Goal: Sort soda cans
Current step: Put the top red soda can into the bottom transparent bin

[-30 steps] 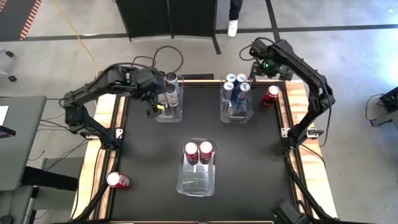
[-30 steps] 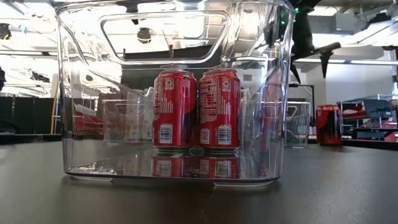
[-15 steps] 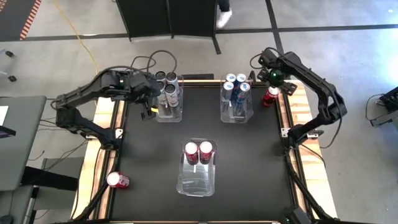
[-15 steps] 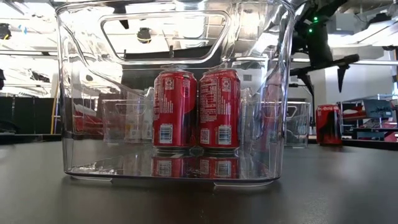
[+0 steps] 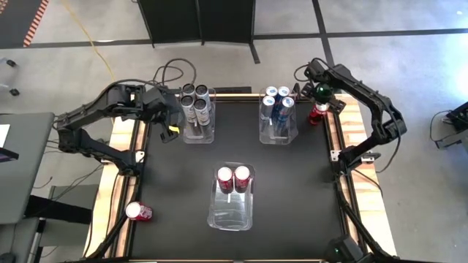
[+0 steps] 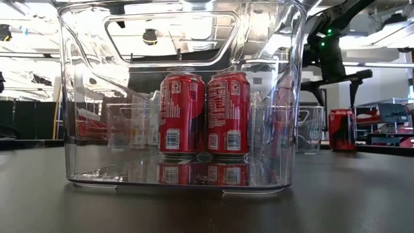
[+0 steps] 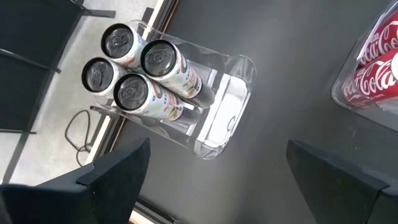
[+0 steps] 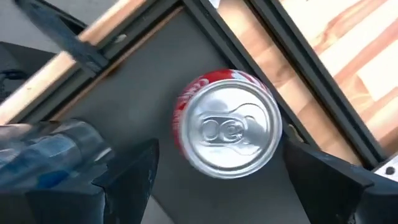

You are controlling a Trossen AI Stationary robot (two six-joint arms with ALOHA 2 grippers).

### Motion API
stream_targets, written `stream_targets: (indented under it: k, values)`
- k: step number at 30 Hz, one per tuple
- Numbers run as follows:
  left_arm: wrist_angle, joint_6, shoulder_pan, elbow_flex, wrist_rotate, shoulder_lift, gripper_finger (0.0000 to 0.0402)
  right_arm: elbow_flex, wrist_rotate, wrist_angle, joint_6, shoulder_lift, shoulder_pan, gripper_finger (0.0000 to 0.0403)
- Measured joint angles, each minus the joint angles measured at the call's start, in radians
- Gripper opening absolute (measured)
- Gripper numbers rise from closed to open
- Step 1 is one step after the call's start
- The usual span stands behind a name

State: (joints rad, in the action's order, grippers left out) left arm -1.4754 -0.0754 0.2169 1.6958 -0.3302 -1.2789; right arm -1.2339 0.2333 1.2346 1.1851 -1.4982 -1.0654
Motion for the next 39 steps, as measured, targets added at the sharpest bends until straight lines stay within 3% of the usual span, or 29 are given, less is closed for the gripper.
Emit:
stream_targets:
  k: [17,26,31,39]
  values:
    - [0.038,0.019,0.001,0.0,0.0,0.0,0.0371,0.113,0.006,-0.106,0.019,0.0,-0.028,0.0357]
    - [0.058,-0.016,0.002,0.0,0.0,-0.001,0.0371,0.111,0.013,-0.104,-0.006,0.0,-0.015,0.03]
    - [0.098,-0.012,0.002,0.0,-0.042,-0.001,0.0371,0.112,0.015,-0.12,-0.044,0.0,0.048,0.029]
    - [0.075,0.036,0.002,0.0,-0.059,-0.03,0.0371,0.113,0.047,-0.115,-0.078,0.043,0.241,0.0288]
